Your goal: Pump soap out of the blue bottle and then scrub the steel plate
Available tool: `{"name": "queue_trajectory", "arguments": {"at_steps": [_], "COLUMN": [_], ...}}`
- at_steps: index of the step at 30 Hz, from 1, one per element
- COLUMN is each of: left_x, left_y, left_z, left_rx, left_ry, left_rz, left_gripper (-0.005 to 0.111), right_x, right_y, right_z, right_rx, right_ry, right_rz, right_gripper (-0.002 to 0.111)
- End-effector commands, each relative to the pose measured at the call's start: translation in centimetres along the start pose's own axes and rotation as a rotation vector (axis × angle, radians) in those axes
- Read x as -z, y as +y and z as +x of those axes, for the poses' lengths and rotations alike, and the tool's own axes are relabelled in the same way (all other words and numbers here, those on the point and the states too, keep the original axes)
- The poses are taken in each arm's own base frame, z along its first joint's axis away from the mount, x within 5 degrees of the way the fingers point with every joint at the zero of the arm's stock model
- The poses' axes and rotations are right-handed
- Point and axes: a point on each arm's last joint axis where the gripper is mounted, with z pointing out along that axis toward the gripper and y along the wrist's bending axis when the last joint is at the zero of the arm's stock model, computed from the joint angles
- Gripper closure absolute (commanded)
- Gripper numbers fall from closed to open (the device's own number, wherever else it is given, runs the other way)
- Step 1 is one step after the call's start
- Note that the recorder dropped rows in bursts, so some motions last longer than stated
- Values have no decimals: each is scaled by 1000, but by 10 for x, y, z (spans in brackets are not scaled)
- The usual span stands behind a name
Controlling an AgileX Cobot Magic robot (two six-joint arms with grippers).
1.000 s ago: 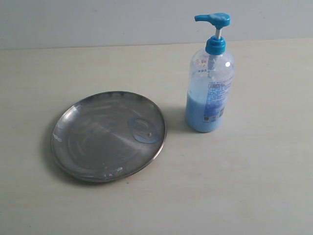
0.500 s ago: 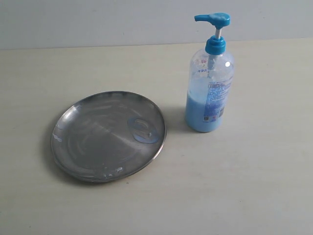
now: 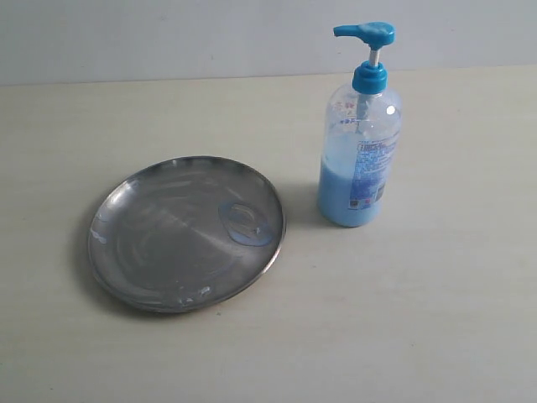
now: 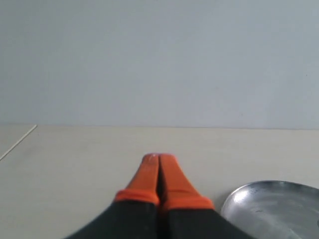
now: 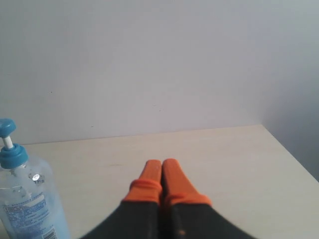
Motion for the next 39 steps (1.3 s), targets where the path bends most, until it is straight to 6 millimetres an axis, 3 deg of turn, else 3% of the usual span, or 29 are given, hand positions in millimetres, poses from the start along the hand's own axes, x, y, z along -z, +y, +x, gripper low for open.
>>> {"name": "queue_trajectory", "arguments": {"at_steps": [1, 7, 14, 19, 39], "left_x": [-3, -8, -8, -6, -6], "left_y": [0, 2, 2, 0, -1], "left_z": [13, 32, 34, 49, 49], "left_rx": [27, -1, -29, -24, -25], "left_ry": [16, 28, 47, 211, 213], "left_rz": [2, -17, -19, 12, 13], "left_gripper": [107, 107, 107, 107, 107], "right_x": [0, 0, 0, 0, 0], "right_y": [0, 0, 0, 0, 0], "right_z": [1, 1, 1, 1, 1], "right_rx": [0, 0, 0, 0, 0], "right_ry": [-6, -6, -6, -6, -6], "right_rz": [-5, -5, -5, -5, -5], "right_gripper": [108, 108, 108, 108, 108]}}
